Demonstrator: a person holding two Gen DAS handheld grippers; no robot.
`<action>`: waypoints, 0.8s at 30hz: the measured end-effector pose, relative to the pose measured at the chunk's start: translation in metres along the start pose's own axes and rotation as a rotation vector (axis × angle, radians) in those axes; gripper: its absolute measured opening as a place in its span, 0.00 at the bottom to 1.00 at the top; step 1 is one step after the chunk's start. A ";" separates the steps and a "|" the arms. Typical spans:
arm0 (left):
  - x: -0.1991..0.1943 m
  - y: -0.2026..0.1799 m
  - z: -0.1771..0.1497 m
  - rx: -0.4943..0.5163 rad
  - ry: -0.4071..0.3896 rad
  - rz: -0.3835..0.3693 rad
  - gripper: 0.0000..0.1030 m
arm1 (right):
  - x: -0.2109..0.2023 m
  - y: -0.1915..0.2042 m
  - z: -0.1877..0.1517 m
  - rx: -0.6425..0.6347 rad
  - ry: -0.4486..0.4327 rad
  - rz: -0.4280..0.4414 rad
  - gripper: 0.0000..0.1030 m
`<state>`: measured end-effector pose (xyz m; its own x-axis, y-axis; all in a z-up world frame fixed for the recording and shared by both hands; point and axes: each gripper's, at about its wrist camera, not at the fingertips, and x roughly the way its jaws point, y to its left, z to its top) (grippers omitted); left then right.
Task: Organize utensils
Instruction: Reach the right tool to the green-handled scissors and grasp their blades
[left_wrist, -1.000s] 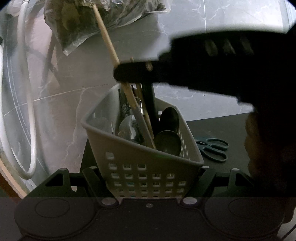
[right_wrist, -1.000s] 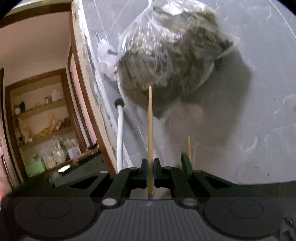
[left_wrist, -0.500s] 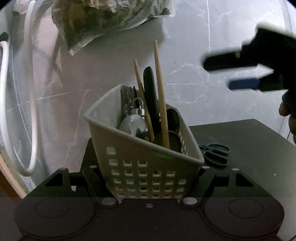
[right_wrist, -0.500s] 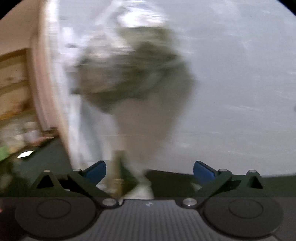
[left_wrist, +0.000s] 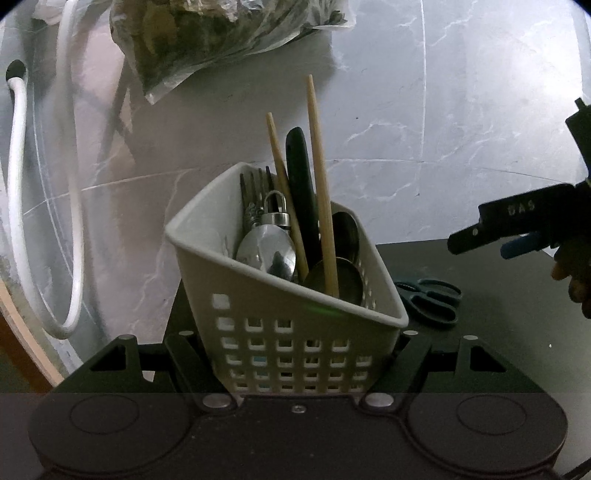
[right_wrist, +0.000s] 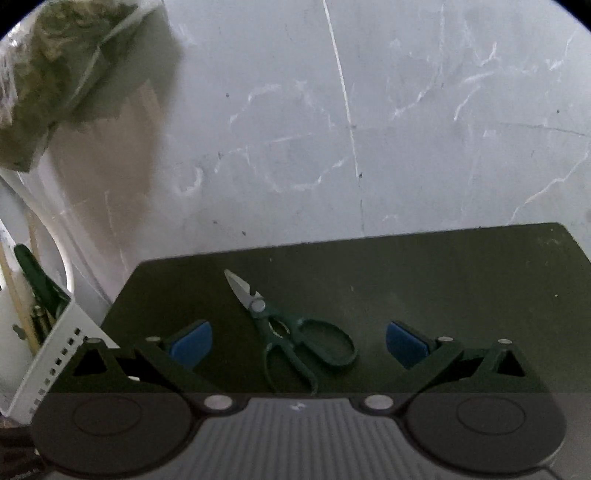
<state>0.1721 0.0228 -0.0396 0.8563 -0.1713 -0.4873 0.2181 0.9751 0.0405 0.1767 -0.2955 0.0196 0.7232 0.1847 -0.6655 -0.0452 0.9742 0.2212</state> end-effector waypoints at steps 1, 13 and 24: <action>0.000 -0.001 0.000 -0.002 0.001 0.004 0.74 | 0.001 -0.001 0.000 0.000 0.004 0.002 1.00; -0.001 -0.009 0.002 -0.030 0.011 0.041 0.74 | 0.042 -0.010 -0.006 -0.103 0.119 0.010 1.00; 0.002 -0.012 0.005 -0.041 0.024 0.067 0.74 | 0.064 -0.005 -0.009 -0.359 0.127 0.035 0.99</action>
<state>0.1729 0.0099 -0.0369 0.8565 -0.1028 -0.5058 0.1412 0.9893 0.0380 0.2175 -0.2870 -0.0307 0.6271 0.2117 -0.7497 -0.3232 0.9463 -0.0031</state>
